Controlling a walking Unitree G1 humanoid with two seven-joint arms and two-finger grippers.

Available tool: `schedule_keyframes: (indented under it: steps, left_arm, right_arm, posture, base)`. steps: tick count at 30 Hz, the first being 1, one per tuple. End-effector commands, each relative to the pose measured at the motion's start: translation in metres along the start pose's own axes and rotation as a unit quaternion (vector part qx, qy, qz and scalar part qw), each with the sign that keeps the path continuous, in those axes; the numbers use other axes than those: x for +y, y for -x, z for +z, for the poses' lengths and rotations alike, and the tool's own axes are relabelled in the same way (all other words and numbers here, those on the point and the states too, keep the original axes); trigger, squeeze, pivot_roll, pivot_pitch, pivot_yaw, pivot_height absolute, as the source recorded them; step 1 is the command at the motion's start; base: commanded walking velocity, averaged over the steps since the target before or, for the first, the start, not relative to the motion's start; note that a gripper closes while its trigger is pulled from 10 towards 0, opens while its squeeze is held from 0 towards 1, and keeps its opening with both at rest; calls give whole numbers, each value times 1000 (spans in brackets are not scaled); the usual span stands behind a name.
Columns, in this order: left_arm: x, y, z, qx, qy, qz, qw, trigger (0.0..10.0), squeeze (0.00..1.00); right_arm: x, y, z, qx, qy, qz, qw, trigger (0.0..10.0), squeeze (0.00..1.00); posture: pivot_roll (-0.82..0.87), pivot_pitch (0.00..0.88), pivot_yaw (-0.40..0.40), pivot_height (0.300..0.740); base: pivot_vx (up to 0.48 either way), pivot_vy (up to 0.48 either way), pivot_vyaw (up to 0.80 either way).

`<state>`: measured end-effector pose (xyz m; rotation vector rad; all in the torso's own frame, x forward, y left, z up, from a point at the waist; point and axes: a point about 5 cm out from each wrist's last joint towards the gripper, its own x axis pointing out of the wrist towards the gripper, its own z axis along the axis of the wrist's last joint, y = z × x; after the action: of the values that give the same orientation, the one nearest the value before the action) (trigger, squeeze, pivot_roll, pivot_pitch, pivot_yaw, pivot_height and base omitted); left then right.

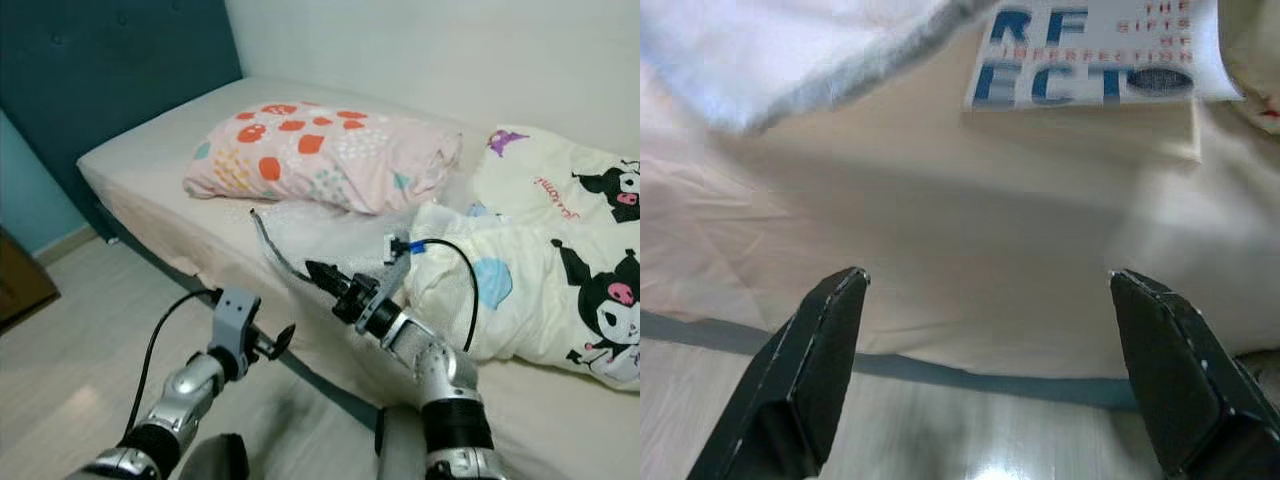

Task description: Clean up the room

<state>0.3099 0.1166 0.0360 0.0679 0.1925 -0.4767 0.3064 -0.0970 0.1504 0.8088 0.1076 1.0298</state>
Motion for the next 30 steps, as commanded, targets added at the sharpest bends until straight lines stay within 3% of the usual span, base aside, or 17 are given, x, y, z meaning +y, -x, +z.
schedule_keyframes:
  steps: [1,5,8,9,11,12,15,16,18,20,22,25,30]
  left_arm:
    - [2,2,-6,15,5,7,1000,10000,0]
    - [3,2,-5,14,7,10,1000,10000,0]
    - [3,2,-5,14,7,10,1000,10000,0]
    - [4,2,-5,14,9,12,1000,10000,0]
    - [4,2,-5,14,9,12,1000,10000,0]
    - [4,1,-4,14,10,14,1000,10000,0]
    - [4,1,-4,14,10,14,1000,10000,0]
    - [3,1,-4,14,11,15,1000,10000,0]
    - [3,1,-5,14,12,17,1000,10000,0]
    - [3,1,-5,15,13,17,1000,10000,0]
    - [3,1,-5,15,13,17,1000,10000,0]
    - [4,1,-5,15,13,19,1000,10000,0]
    - [5,1,-4,13,12,21,1000,10000,0]
  right_arm:
    - [22,-11,6,-19,-2,70,997,0,0]
    - [26,-17,22,-56,12,60,997,0,0]
    - [26,-17,22,-56,12,60,997,0,0]
    - [20,-21,32,-74,21,24,997,0,0]
    - [20,-21,32,-74,21,24,997,0,0]
    - [10,-21,45,-98,41,-31,994,0,0]
    - [10,-21,45,-98,41,-31,994,0,0]
    - [1,-17,55,-115,61,-81,988,0,0]
    - [-2,-12,66,-142,71,-106,982,0,0]
    - [2,-6,79,-180,73,-104,975,0,0]
    - [2,-6,79,-180,73,-104,975,0,0]
    - [19,-7,100,-220,83,-63,970,0,0]
    - [38,-11,119,-239,106,-30,965,0,0]
  posture:
    - [-113,48,29,570]
    - [-116,45,29,570]
    - [-116,45,29,570]
    - [-119,40,28,570]
    - [-119,40,28,570]
    - [-119,36,25,570]
    - [-119,36,25,570]
    - [-119,36,25,570]
    - [-117,36,25,575]
    - [-118,36,26,585]
    - [-118,36,26,585]
    - [-118,35,28,595]
    - [-119,31,26,605]
  base:
    - [0,0,0]
    - [0,0,0]
    - [0,0,0]
    - [0,0,0]
    - [0,0,0]
    - [0,0,0]
    - [0,0,0]
    - [0,0,0]
    - [0,0,0]
    - [0,0,0]
    - [0,0,0]
    - [0,0,0]
    - [0,0,0]
